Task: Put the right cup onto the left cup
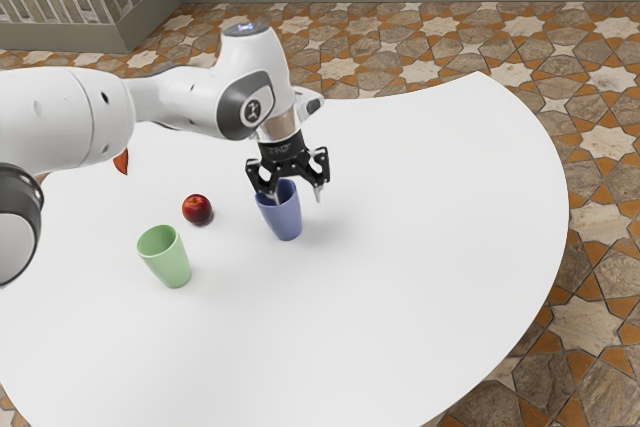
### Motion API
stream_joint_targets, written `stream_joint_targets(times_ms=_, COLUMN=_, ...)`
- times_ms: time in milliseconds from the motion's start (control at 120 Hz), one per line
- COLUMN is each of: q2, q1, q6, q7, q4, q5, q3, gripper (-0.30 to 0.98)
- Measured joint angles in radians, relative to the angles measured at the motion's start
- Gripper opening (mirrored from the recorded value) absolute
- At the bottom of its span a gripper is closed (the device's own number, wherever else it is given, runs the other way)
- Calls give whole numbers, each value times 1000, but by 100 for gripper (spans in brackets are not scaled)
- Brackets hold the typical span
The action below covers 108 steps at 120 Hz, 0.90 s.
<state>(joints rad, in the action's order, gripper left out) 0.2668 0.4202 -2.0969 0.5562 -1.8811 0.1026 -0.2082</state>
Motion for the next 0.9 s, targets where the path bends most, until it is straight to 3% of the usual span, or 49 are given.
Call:
stream_joint_targets(times_ms=217, q2=20, q1=-7, q6=-5, q7=22, q4=0, q5=-9, q3=-2, gripper=41)
stream_joint_targets(times_ms=383, q2=23, q1=-9, q6=-7, q7=34, q4=0, q5=-12, q3=-3, gripper=14)
stream_joint_targets(times_ms=517, q2=23, q1=-9, q6=-7, q7=42, q4=0, q5=-13, q3=-3, gripper=1)
stream_joint_targets(times_ms=900, q2=25, q1=-11, q6=-4, q7=59, q4=0, q5=-18, q3=-3, gripper=-9)
